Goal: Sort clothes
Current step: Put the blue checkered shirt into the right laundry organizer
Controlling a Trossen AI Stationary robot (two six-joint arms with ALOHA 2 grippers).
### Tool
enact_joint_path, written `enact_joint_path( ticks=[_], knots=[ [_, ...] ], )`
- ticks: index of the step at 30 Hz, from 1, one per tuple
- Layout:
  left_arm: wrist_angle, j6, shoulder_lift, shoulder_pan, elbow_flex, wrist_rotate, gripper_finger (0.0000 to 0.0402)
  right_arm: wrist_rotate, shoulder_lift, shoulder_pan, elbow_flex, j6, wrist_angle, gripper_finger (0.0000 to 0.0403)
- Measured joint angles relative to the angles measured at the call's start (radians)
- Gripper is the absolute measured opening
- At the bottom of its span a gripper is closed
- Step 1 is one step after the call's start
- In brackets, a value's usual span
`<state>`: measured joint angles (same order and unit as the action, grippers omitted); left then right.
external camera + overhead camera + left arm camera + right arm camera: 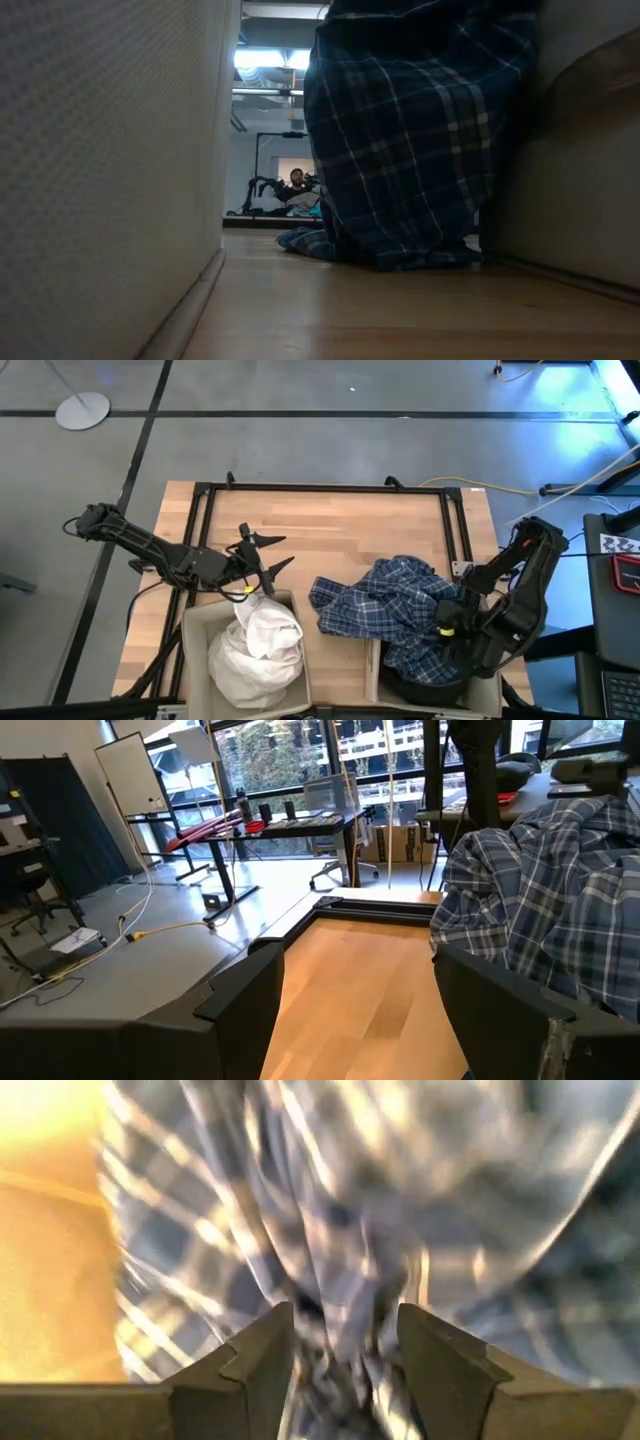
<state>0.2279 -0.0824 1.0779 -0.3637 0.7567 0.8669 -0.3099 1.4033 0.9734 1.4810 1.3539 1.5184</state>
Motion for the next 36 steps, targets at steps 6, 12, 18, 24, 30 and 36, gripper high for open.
enact_joint_path(
  ticks=[6,12,18,24,30,36],
  knots=[
    [0.0,0.0,0.0,0.0,0.0,0.0,0.0251,-0.259,-0.001,-0.007,0.043,-0.158,-0.093,0.0184],
    [0.0,0.0,0.0,0.0,0.0,0.0,0.0251,-0.507,0.003,-0.067,0.043,-0.436,-0.237,0.0184],
    [0.0,0.0,0.0,0.0,0.0,0.0,0.0251,-0.475,0.004,-0.142,0.043,-0.629,-0.364,0.0184],
    [0.0,-0.002,0.0,0.0,0.0,0.0,0.0251,-0.107,0.004,-0.196,0.043,-0.605,-0.371,0.0184],
    [0.0,-0.002,0.0,0.0,0.0,0.0,0.0251,0.382,0.004,-0.294,0.043,-0.431,-0.477,0.0184],
    [0.0,-0.002,0.0,0.0,0.0,0.0,0.0251,0.398,0.004,-0.348,0.043,-0.566,-0.663,0.0184]
  ],
)
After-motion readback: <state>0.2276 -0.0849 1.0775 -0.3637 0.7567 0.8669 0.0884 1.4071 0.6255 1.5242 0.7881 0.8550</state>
